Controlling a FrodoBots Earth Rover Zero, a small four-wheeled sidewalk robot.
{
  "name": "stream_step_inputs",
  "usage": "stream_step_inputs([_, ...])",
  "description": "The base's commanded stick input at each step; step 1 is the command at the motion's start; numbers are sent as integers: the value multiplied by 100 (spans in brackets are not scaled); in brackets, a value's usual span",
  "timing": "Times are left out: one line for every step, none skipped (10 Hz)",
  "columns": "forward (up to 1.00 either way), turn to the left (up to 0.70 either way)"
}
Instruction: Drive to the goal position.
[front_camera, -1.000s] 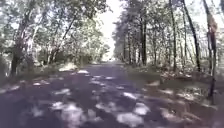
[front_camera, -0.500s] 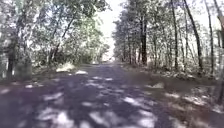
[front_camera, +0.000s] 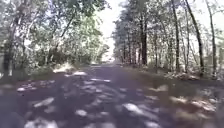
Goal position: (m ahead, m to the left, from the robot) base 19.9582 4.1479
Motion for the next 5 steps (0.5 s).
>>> stream_step_inputs([45,0])
stream_step_inputs([45,0])
stream_step_inputs([45,0])
stream_step_inputs([45,0])
stream_step_inputs([45,0])
